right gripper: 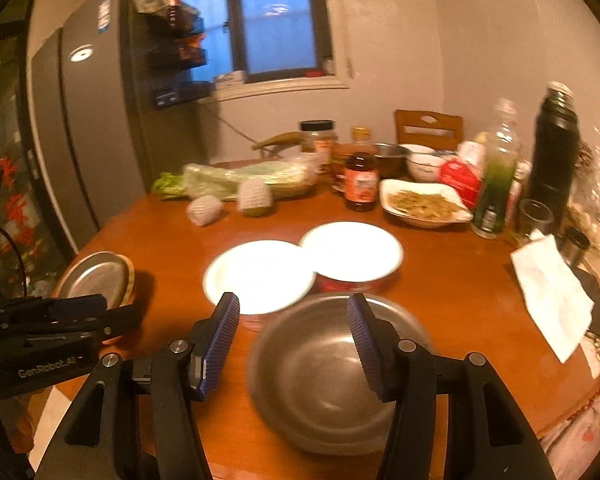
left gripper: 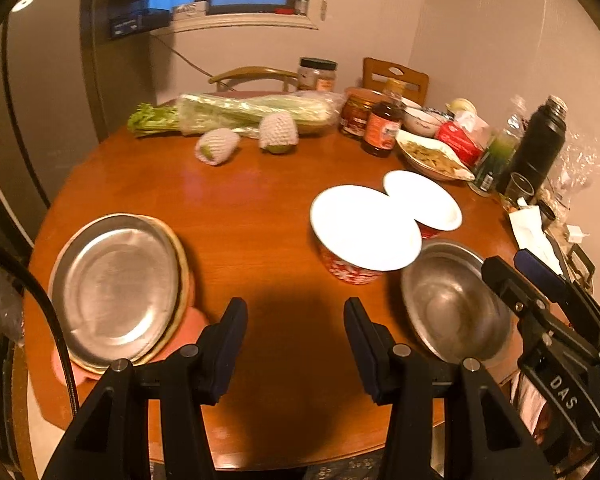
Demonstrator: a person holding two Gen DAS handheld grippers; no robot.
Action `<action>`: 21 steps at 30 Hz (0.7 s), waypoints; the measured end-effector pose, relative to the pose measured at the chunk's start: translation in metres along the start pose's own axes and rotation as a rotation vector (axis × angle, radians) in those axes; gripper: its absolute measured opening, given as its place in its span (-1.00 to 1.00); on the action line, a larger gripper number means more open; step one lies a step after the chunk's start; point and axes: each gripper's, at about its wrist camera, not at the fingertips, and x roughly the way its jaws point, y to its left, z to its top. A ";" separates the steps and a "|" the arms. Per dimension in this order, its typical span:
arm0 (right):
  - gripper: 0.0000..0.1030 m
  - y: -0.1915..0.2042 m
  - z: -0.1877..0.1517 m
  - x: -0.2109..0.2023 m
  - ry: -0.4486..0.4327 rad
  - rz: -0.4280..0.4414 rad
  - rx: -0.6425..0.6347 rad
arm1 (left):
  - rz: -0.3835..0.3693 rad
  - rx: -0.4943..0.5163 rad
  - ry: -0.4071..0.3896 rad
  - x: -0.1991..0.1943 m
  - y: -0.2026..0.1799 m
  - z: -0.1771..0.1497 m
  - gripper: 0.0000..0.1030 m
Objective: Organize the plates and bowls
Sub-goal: 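Move the left gripper to the steel mixing bowl rim, then close the left gripper on the steel bowl rim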
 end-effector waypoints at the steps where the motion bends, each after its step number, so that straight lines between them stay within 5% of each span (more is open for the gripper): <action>1: 0.12 -0.007 -0.001 0.001 0.004 -0.013 0.011 | -0.006 0.005 0.005 0.003 -0.004 0.001 -0.03; 21: 0.12 -0.082 -0.027 0.027 0.153 -0.080 0.084 | -0.096 0.068 0.096 0.054 -0.067 0.006 -0.03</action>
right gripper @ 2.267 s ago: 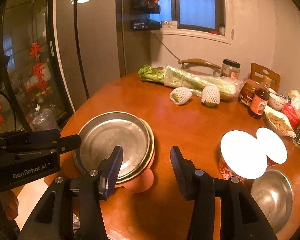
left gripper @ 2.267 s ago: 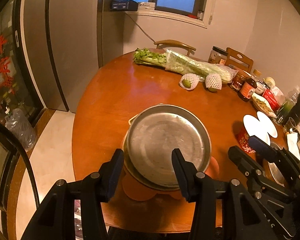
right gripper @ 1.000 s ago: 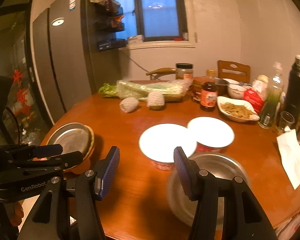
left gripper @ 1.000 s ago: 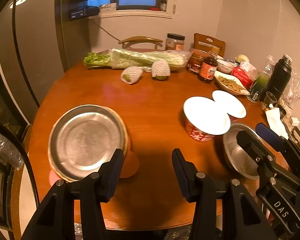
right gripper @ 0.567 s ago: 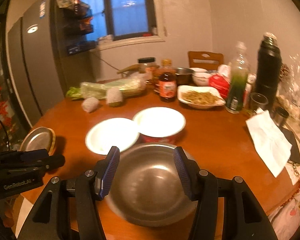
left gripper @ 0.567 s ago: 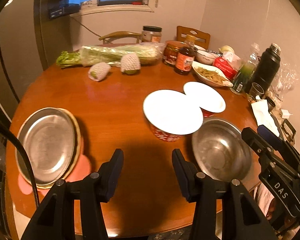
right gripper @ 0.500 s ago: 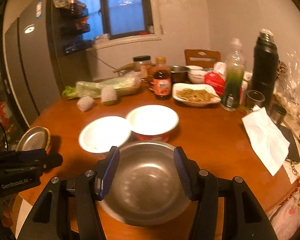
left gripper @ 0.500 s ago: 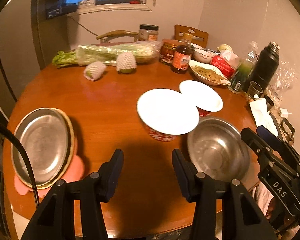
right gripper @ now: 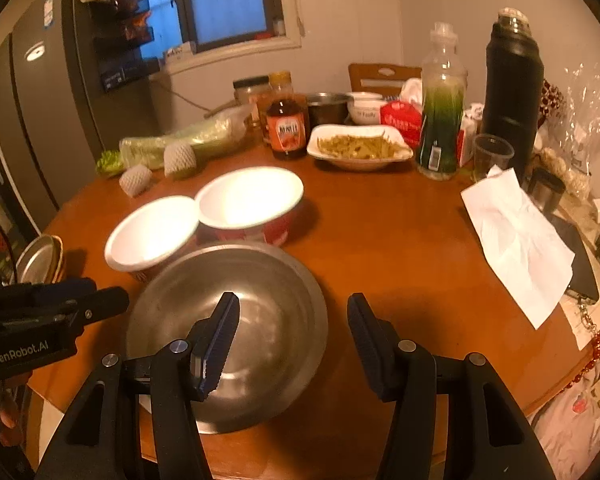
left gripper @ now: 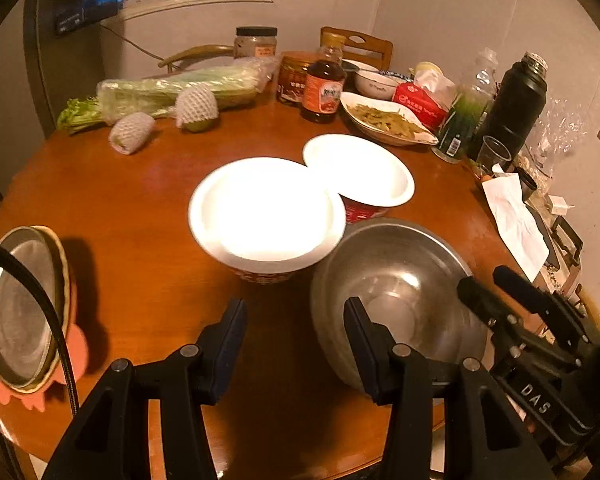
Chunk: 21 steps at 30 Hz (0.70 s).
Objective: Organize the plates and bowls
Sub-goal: 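Close the left gripper on the steel bowl rim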
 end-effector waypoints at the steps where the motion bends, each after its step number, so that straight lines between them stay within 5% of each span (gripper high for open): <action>1: 0.12 -0.001 0.000 0.002 0.008 0.001 0.002 | -0.001 0.000 0.006 0.003 -0.001 0.000 -0.03; 8: 0.12 -0.011 -0.004 0.017 0.051 -0.016 0.000 | -0.020 -0.002 0.038 0.021 -0.008 0.000 -0.03; 14: -0.18 -0.009 -0.006 0.027 0.072 0.017 0.001 | -0.037 0.000 0.052 0.032 -0.013 -0.001 -0.03; 21: -0.42 0.000 -0.008 0.029 0.073 0.027 -0.042 | -0.079 -0.001 0.077 0.040 -0.014 -0.005 -0.34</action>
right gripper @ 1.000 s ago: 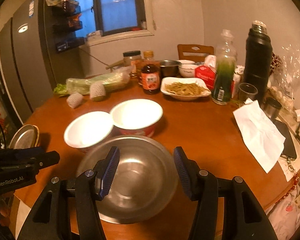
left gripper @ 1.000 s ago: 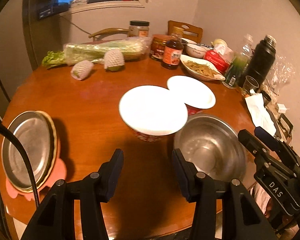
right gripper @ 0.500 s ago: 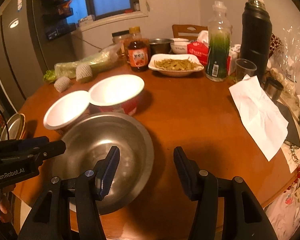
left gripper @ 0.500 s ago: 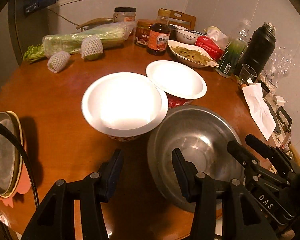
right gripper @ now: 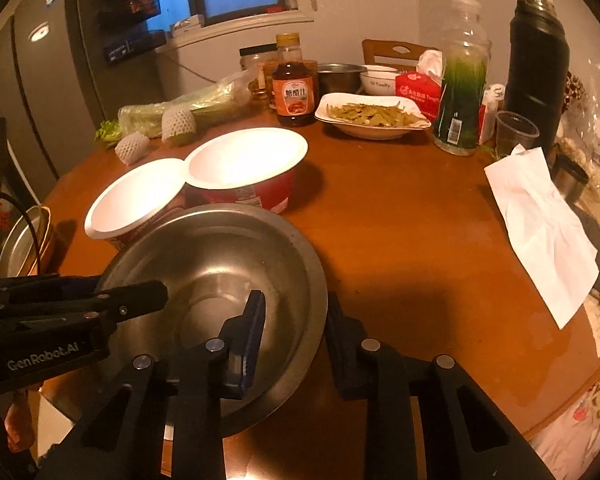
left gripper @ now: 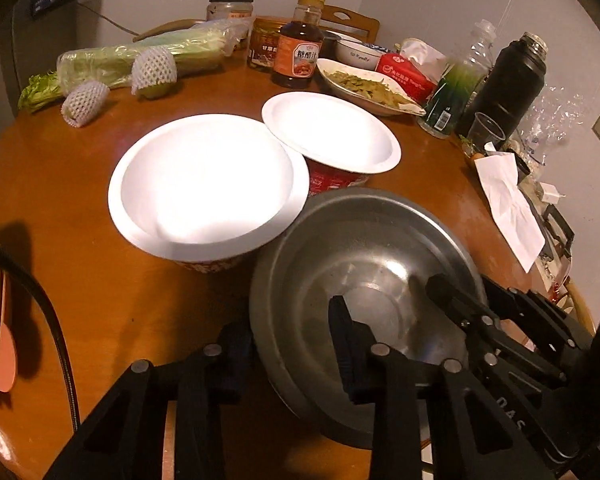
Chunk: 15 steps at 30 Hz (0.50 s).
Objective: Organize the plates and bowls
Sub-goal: 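Close the left gripper on the steel bowl rim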
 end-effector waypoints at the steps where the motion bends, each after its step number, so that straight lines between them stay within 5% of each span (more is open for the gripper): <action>1: -0.43 0.001 0.000 -0.001 -0.001 0.000 -0.003 | 0.000 -0.001 0.001 0.000 0.001 -0.001 -0.34; 15: -0.42 0.057 -0.012 -0.007 0.030 0.055 -0.095 | 0.057 -0.085 -0.017 -0.026 0.052 -0.017 -0.34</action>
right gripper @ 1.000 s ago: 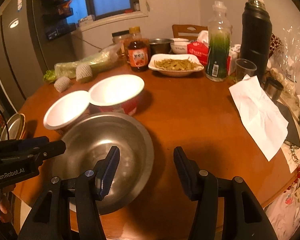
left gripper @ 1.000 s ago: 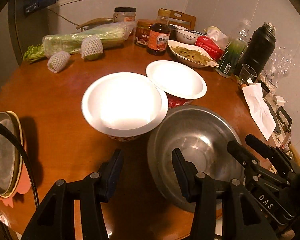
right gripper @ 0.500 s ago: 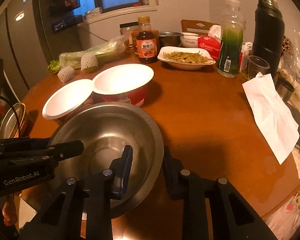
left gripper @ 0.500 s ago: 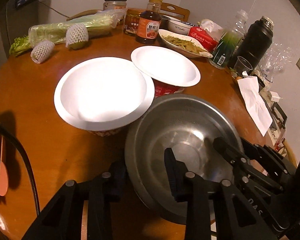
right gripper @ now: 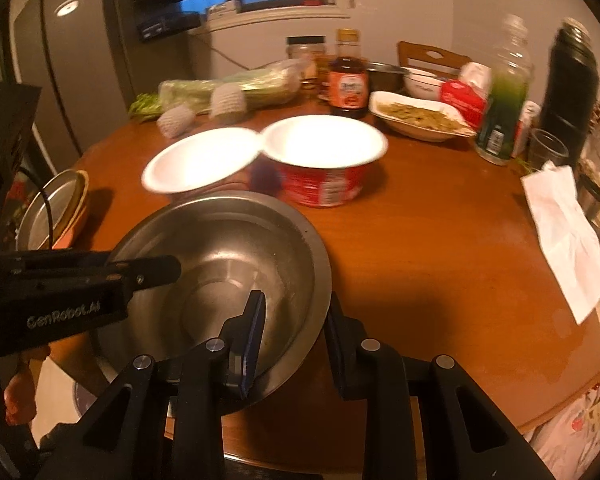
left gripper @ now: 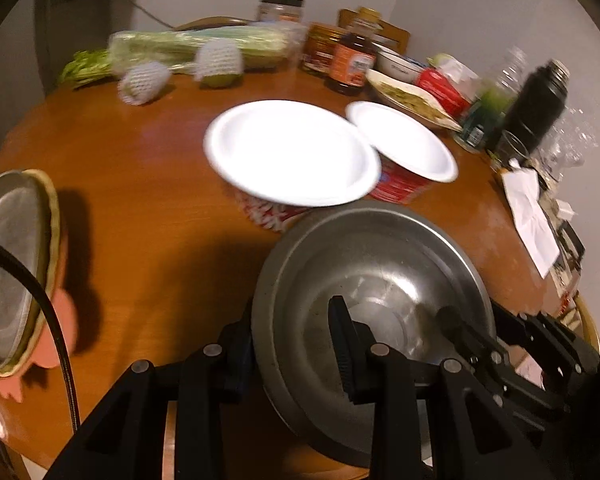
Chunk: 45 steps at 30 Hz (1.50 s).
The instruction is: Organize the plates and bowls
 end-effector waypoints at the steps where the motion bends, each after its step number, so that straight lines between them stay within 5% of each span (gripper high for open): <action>1: -0.42 0.006 0.002 0.001 0.001 0.007 -0.006 | 0.003 -0.011 -0.008 -0.002 0.007 0.000 -0.34; 12: -0.42 0.041 0.010 0.003 0.003 0.035 -0.054 | 0.010 -0.029 -0.031 -0.021 0.031 -0.006 -0.34; 22: -0.42 0.030 -0.008 -0.003 0.024 -0.003 -0.024 | -0.023 0.024 -0.004 -0.016 0.013 -0.017 -0.34; 45: -0.38 0.031 -0.002 0.002 0.011 0.049 0.004 | 0.032 0.017 0.003 -0.011 0.021 -0.013 -0.32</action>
